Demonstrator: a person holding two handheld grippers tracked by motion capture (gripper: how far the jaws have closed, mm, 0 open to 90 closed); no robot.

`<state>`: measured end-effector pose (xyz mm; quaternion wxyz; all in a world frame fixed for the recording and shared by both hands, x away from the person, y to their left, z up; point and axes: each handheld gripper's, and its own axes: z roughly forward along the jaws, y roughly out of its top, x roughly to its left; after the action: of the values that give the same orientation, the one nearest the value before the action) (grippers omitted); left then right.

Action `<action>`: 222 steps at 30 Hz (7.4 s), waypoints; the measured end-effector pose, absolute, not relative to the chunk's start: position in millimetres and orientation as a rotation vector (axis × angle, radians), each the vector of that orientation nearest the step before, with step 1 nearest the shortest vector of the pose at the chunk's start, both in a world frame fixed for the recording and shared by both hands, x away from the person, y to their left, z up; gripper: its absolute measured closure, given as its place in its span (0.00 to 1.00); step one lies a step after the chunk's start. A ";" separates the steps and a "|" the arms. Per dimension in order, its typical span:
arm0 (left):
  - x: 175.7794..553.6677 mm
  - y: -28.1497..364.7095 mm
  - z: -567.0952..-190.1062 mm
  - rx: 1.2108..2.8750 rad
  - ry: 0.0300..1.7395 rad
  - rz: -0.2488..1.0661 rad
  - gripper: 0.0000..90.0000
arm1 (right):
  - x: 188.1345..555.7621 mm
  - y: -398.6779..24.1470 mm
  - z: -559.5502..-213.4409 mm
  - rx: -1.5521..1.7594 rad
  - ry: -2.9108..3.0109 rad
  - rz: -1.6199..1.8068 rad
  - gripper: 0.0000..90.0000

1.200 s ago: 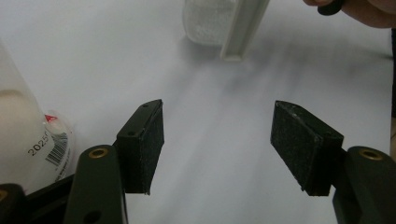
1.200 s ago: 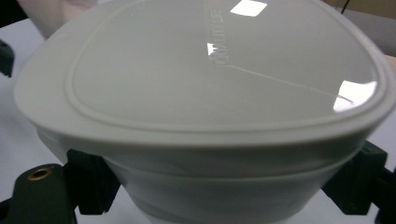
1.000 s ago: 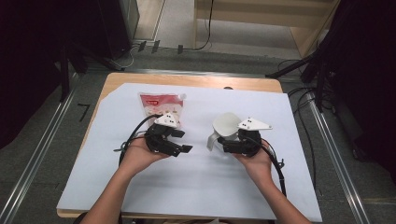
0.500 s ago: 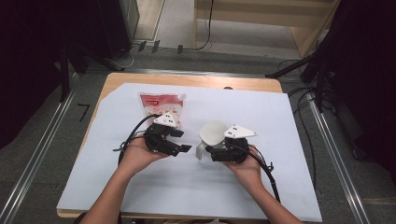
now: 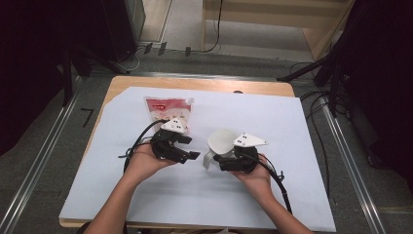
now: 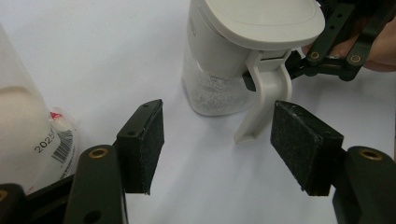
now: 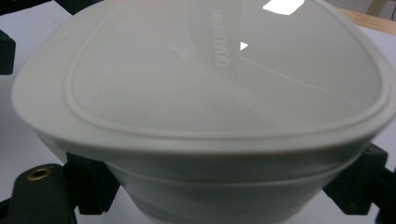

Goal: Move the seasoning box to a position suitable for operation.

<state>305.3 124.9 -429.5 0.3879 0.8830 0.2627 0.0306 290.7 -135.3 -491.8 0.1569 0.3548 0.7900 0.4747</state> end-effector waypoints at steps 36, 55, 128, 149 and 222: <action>311.6 124.8 -433.6 2.250 0.701 0.020 0.84 | 257.9 -179.4 -460.2 1.039 2.334 1.291 0.33; 322.0 105.0 -444.9 2.265 0.645 -0.073 1.00 | 258.9 -187.5 -462.2 1.040 2.373 1.300 1.00; 290.3 57.0 -451.7 2.337 0.559 -0.162 0.83 | 277.6 -186.9 -451.4 1.184 2.350 1.337 1.00; 304.8 108.8 -441.2 2.264 0.595 -0.085 0.42 | 234.5 -179.6 -437.8 1.098 2.433 1.387 1.00; 308.4 107.0 -438.7 2.266 0.586 0.005 0.42 | 289.1 -210.7 -470.8 1.299 2.408 1.264 1.00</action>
<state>308.4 107.0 -438.7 0.3898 0.8915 0.2307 0.0020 289.1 -210.7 -470.8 0.0640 0.4300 0.7974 0.4184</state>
